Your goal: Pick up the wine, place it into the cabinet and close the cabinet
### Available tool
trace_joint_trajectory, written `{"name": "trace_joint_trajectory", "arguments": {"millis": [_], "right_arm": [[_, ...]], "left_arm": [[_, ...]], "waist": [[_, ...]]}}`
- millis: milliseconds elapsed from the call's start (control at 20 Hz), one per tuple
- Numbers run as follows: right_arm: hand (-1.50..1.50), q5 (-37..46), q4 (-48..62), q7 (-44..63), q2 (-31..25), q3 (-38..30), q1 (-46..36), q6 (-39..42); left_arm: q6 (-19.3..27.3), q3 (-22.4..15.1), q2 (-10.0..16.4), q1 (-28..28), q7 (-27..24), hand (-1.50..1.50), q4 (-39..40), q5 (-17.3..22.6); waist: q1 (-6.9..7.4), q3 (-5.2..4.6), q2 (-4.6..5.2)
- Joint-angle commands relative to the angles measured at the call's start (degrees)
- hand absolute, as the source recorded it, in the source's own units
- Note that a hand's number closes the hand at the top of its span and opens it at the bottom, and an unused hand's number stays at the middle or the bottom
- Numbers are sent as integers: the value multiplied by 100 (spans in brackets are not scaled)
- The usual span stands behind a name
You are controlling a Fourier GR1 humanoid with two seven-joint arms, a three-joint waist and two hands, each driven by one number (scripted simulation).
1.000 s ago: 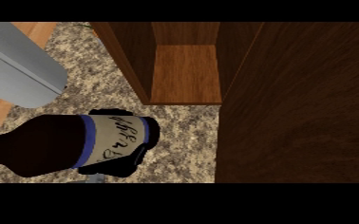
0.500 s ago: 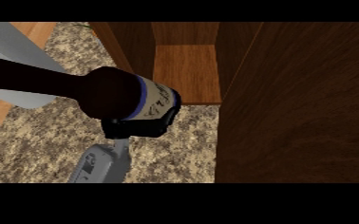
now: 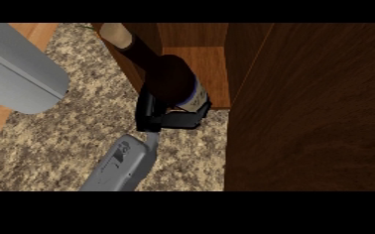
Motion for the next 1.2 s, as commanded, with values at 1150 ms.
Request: {"name": "trace_joint_trajectory", "arguments": {"millis": [1150], "right_arm": [[-150, -37, -218, 213, 65, 56, 16, -97]], "left_arm": [[-769, 92, -1, -944, -1885, 150, 3035, 2229]], "waist": [[-38, -3, 10]]}}
